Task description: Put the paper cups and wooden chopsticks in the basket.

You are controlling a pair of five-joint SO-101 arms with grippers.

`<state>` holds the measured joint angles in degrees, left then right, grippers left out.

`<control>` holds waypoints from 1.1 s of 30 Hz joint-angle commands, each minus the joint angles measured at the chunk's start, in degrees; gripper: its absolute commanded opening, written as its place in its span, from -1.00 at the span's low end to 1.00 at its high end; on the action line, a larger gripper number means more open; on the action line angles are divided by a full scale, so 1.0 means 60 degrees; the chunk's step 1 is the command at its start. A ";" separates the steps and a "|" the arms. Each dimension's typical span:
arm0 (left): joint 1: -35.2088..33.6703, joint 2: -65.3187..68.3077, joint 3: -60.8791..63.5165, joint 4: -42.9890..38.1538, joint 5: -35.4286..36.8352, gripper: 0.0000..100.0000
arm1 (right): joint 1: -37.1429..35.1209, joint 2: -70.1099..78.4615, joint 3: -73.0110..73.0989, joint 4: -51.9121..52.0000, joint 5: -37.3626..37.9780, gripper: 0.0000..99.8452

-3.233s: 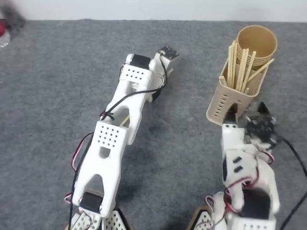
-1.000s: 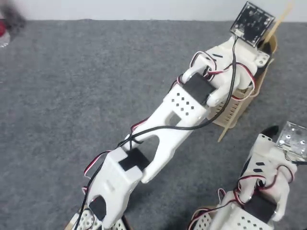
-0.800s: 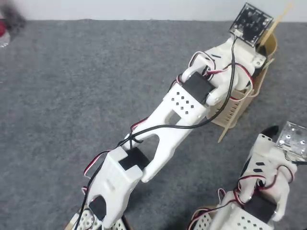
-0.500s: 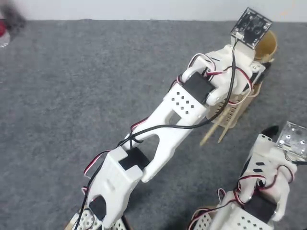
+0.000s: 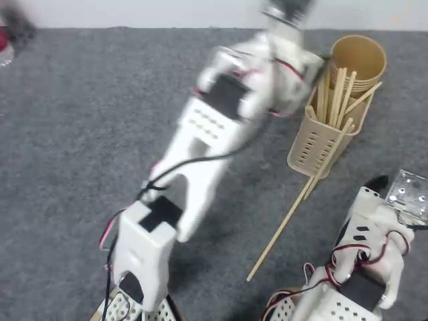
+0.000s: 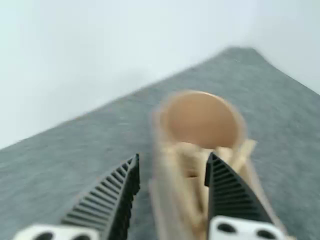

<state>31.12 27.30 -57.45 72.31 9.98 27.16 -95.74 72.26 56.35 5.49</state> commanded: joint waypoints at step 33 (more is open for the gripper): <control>-0.7136 -0.2535 1.2022 -0.2037 0.0117 -0.58 | -0.5429 0.2908 -0.4513 0.0696 0.1040 -0.55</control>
<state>-11.78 14.90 3.12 73.54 2.77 -4.66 -79.38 47.65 62.95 11.56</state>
